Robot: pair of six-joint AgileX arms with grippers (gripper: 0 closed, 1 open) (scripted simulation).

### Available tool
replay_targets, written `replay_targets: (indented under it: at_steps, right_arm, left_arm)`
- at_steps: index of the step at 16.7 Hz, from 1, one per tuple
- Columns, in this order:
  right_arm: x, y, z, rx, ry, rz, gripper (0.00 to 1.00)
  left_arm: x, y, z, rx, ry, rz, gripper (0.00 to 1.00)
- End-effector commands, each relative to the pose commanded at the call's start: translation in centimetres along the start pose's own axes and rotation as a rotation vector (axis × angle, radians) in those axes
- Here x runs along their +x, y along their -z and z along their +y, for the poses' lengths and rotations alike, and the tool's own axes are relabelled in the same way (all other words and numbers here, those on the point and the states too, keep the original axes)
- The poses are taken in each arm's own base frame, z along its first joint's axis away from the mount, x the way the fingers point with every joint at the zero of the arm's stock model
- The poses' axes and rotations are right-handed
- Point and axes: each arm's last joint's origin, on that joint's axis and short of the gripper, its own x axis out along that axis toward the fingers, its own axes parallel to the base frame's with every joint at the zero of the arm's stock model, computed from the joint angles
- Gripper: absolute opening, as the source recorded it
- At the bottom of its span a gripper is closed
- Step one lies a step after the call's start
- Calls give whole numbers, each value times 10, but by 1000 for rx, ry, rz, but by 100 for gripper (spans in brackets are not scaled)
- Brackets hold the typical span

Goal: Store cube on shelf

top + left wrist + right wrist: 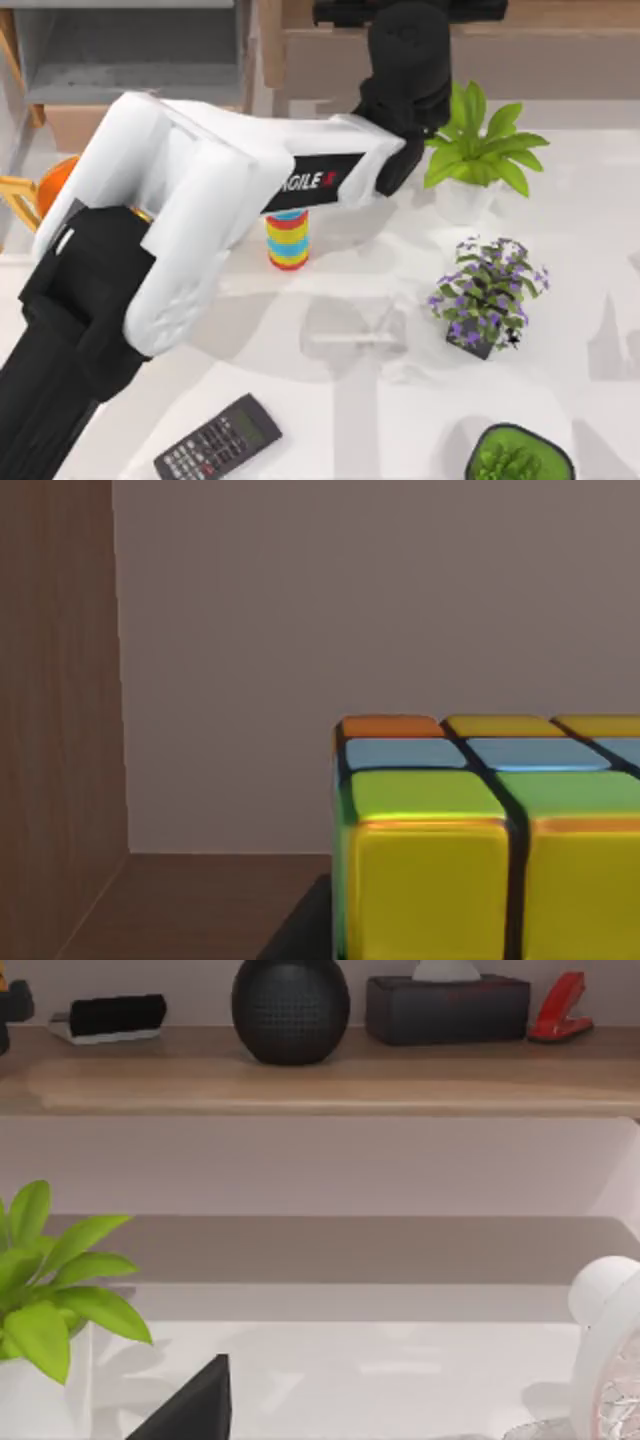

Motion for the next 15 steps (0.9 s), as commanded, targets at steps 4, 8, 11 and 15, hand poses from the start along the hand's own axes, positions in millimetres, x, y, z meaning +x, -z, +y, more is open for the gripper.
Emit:
replay_targets:
  at_steps: [4,8,11,15]
  right_arm:
    - [0,0,0,0,0,0,100]
    - [0,0,0,0,0,0,100]
    - [0,0,0,0,0,0,100]
    - [0,0,0,0,0,0,100]
  left_arm:
    - [3,4,2,6,1,8,0]
    - [3,4,2,6,1,8,23]
    - [3,4,2,6,1,8,45]
    - [3,4,2,6,1,8,75]
